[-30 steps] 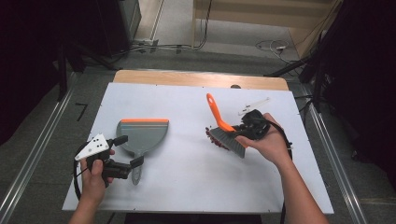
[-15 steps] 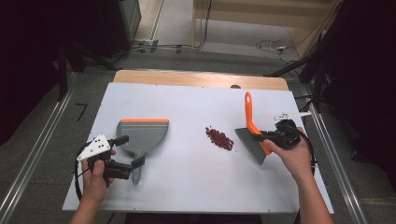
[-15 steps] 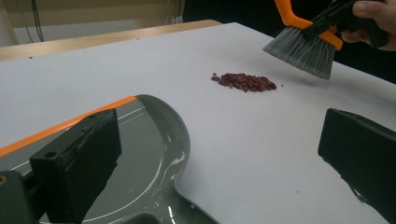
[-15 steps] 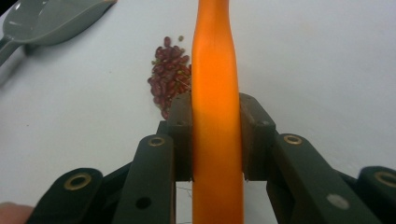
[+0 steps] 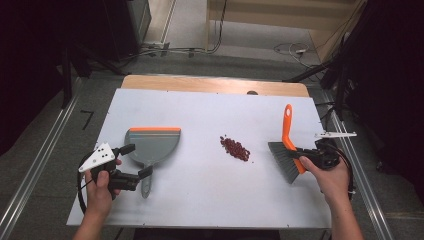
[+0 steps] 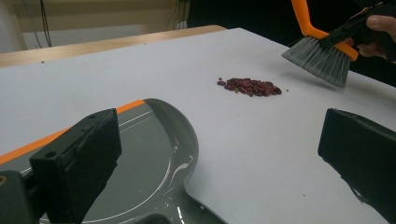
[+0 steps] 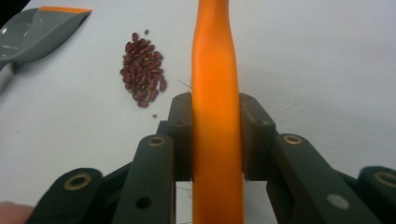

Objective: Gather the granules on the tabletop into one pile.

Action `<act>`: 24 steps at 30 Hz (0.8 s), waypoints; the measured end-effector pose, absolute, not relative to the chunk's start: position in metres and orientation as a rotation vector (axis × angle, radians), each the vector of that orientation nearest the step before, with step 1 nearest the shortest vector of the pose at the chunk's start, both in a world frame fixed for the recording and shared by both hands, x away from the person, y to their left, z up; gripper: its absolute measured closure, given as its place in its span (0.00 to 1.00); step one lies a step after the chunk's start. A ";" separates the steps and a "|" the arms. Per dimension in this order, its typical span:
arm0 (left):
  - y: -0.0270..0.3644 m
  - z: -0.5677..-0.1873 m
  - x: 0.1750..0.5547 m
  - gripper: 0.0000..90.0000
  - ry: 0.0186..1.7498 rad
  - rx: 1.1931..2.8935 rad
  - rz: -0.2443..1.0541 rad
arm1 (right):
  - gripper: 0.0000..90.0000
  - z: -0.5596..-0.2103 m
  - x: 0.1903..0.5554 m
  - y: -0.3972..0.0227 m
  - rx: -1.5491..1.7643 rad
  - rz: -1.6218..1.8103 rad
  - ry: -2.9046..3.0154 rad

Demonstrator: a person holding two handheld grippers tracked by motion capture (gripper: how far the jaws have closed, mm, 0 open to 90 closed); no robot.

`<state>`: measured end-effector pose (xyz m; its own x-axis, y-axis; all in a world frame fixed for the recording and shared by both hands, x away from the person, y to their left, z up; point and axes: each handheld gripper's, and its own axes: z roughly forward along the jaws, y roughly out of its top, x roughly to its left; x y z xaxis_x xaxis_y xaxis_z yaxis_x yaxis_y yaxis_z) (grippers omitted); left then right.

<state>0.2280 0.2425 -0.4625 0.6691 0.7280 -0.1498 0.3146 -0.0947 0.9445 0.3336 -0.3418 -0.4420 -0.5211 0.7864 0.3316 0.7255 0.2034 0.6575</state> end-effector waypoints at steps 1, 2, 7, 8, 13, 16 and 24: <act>0.243 -0.463 0.228 0.00 0.857 1.684 0.431 | 0.76 -0.443 0.334 -0.344 1.506 1.233 2.367; 0.243 -0.463 0.228 0.00 0.858 1.684 0.432 | 0.76 -0.444 0.335 -0.347 1.518 1.247 2.357; 0.244 -0.463 0.229 0.00 0.857 1.691 0.438 | 0.76 -0.449 0.339 -0.355 1.591 1.282 2.316; 0.245 -0.463 0.229 0.00 0.858 1.690 0.440 | 0.76 -0.450 0.339 -0.356 1.592 1.288 2.310; 0.246 -0.465 0.230 0.00 0.866 1.679 0.436 | 0.76 -0.450 0.340 -0.355 1.608 1.293 2.301; 0.247 -0.465 0.229 0.00 0.869 1.674 0.445 | 0.76 -0.451 0.340 -0.354 1.602 1.289 2.300; 0.253 -0.465 0.227 0.00 0.888 1.647 0.467 | 0.76 -0.452 0.340 -0.352 1.614 1.283 2.286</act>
<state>0.2272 0.2527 -0.4649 0.6348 0.7576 -0.1518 0.3039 -0.0642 0.9505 0.3398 -0.3524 -0.4523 -0.4488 0.8043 0.3896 0.7516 0.1038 0.6515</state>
